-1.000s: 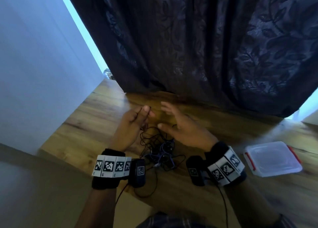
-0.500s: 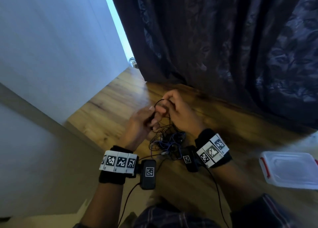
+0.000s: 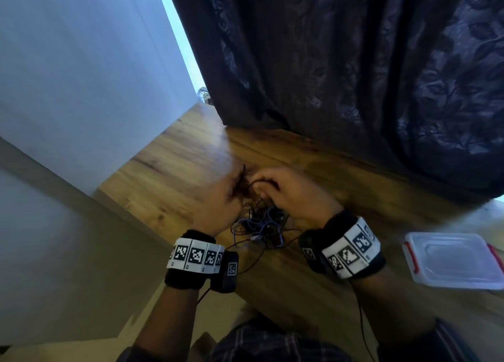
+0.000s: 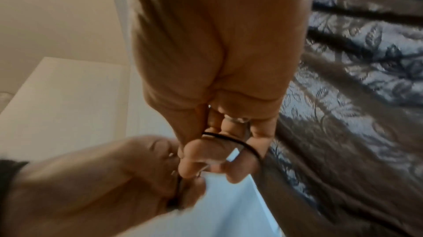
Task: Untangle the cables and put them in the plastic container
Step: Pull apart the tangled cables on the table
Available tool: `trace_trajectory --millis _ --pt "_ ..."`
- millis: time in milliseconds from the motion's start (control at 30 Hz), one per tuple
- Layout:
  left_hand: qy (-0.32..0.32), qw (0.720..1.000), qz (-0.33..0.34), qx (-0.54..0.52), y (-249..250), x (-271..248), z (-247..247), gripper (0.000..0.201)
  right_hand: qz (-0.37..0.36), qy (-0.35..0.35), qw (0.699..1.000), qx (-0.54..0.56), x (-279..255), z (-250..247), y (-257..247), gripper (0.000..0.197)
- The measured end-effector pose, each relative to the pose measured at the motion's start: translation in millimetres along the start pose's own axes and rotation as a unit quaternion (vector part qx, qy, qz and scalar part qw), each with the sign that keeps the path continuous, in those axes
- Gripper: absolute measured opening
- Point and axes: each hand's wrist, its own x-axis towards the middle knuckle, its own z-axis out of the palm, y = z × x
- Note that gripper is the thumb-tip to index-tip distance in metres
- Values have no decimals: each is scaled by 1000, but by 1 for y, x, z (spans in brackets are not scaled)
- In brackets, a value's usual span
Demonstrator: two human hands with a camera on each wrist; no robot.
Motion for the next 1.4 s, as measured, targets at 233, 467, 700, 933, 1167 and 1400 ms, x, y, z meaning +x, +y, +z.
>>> trace_trajectory --millis 233,467,700,933,1167,1400 --pt "39 981 -50 -185 12 -1 1 33 -6 169 984 61 31 -11 12 21" --pt "-39 989 -19 -141 12 -2 3 35 69 133 977 154 27 5 21 25" --pt "-48 987 -12 -152 15 -1 5 47 71 203 969 122 18 -3 15 19" --pt "-16 979 -45 -198 15 10 12 33 61 190 973 113 2 -22 0 13" --pt "36 955 -113 -271 8 23 12 56 50 61 990 113 -11 -42 -19 14" --pt "103 987 -23 -117 10 21 14 49 26 -40 992 115 -18 -40 -22 13"
